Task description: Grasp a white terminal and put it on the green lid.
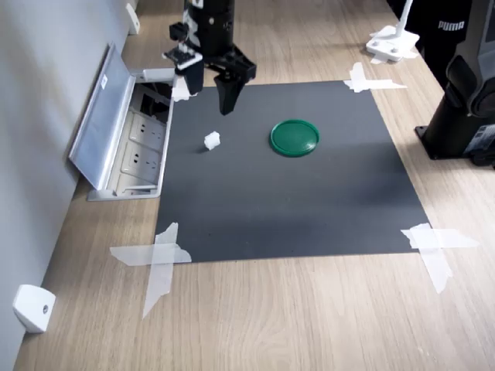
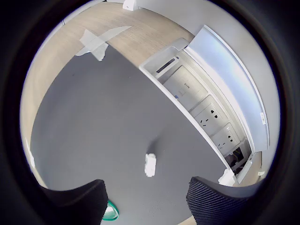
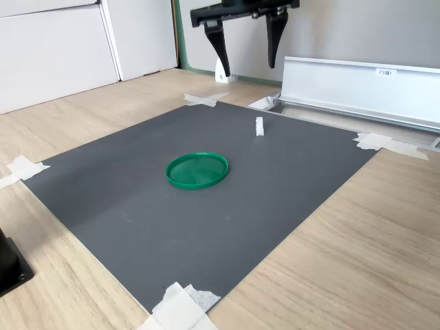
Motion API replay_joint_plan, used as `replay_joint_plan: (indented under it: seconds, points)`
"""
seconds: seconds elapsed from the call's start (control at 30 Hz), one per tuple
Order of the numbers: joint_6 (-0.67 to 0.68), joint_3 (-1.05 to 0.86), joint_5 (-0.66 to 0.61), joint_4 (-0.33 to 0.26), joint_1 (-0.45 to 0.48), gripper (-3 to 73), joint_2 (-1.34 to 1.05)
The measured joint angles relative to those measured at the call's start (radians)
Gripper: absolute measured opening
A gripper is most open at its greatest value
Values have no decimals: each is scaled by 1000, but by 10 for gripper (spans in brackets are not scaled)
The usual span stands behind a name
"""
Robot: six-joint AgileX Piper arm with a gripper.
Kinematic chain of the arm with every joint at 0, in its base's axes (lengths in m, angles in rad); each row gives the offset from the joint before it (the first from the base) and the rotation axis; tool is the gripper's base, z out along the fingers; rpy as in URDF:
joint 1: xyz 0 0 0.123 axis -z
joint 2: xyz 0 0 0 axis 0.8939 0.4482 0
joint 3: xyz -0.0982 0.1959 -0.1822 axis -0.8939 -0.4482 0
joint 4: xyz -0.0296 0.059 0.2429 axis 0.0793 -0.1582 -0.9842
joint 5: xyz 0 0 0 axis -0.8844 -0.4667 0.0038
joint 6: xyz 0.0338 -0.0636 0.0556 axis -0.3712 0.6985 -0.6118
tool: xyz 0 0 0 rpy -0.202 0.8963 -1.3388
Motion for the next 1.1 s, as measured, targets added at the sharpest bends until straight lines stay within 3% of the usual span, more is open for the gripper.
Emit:
replay_joint_plan:
  seconds: [1.1]
  points:
    - [0,-77,162,23,15,709,137]
